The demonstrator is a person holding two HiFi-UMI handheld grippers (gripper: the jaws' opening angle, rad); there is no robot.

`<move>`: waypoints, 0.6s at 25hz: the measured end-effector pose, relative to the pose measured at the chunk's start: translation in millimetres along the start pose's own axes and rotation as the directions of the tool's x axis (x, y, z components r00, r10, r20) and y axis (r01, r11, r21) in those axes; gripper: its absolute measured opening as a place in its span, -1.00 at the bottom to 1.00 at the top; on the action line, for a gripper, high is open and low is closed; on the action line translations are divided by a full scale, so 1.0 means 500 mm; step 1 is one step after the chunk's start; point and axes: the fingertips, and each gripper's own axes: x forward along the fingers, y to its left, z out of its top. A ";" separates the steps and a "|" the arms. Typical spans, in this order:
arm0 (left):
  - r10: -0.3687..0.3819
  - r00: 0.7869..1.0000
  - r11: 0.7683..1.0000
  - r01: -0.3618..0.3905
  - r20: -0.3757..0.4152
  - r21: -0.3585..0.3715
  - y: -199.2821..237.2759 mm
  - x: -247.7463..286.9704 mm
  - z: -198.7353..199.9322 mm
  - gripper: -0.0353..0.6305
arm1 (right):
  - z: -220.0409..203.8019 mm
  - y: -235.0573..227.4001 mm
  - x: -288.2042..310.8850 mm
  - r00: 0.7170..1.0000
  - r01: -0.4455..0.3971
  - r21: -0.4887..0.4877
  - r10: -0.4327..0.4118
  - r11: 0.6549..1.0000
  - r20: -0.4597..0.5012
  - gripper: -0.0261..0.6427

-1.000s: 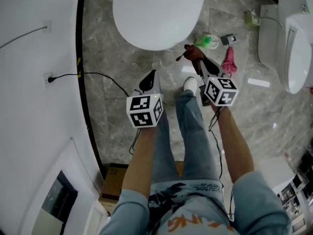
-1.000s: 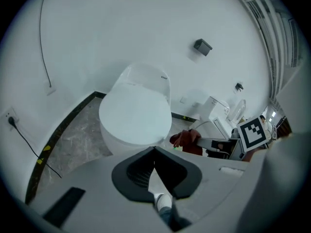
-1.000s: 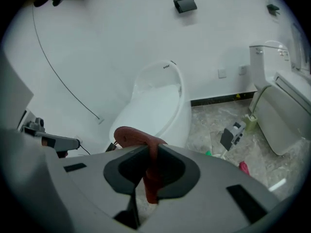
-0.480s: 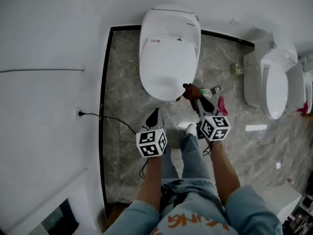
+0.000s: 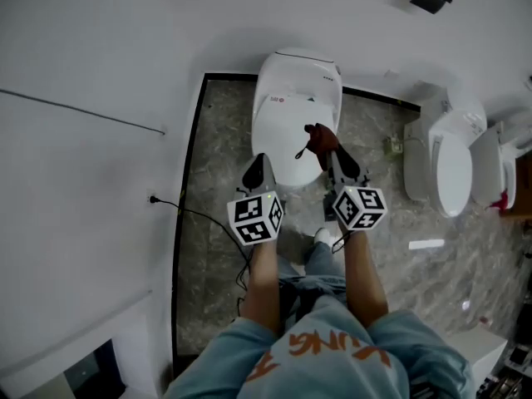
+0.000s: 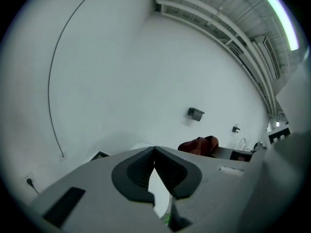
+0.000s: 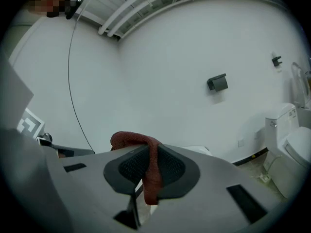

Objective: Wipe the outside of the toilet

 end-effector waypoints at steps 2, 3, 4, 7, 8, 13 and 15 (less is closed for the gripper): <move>-0.021 0.998 0.999 0.019 0.058 0.033 -0.004 -0.001 0.072 -0.91 | 0.064 0.038 0.007 0.998 -0.013 -0.041 0.015 0.999 0.058 -0.77; -0.034 0.996 0.998 0.030 0.086 0.049 -0.008 -0.006 0.105 -0.91 | 0.092 0.058 0.008 0.996 -0.020 -0.066 0.025 0.998 0.080 -0.77; -0.048 0.993 0.997 0.041 0.110 0.067 -0.014 -0.013 0.136 -0.91 | 0.118 0.077 0.006 0.994 -0.027 -0.092 0.036 0.995 0.099 -0.78; -0.091 0.980 0.988 0.067 0.178 0.136 -0.042 -0.026 0.228 -0.91 | 0.211 0.113 0.004 0.982 -0.046 -0.152 0.073 0.987 0.172 -0.78; -0.104 0.975 0.984 0.072 0.197 0.163 -0.051 -0.032 0.255 -0.91 | 0.242 0.122 0.002 0.977 -0.050 -0.162 0.082 0.986 0.198 -0.78; -0.150 0.947 0.962 0.074 0.284 0.262 -0.080 -0.067 0.359 -0.91 | 0.353 0.162 -0.019 0.947 -0.055 -0.187 0.110 0.981 0.303 -0.78; -0.160 0.936 0.956 0.068 0.313 0.284 -0.081 -0.080 0.383 -0.91 | 0.373 0.171 -0.022 0.939 -0.054 -0.172 0.109 0.984 0.328 -0.78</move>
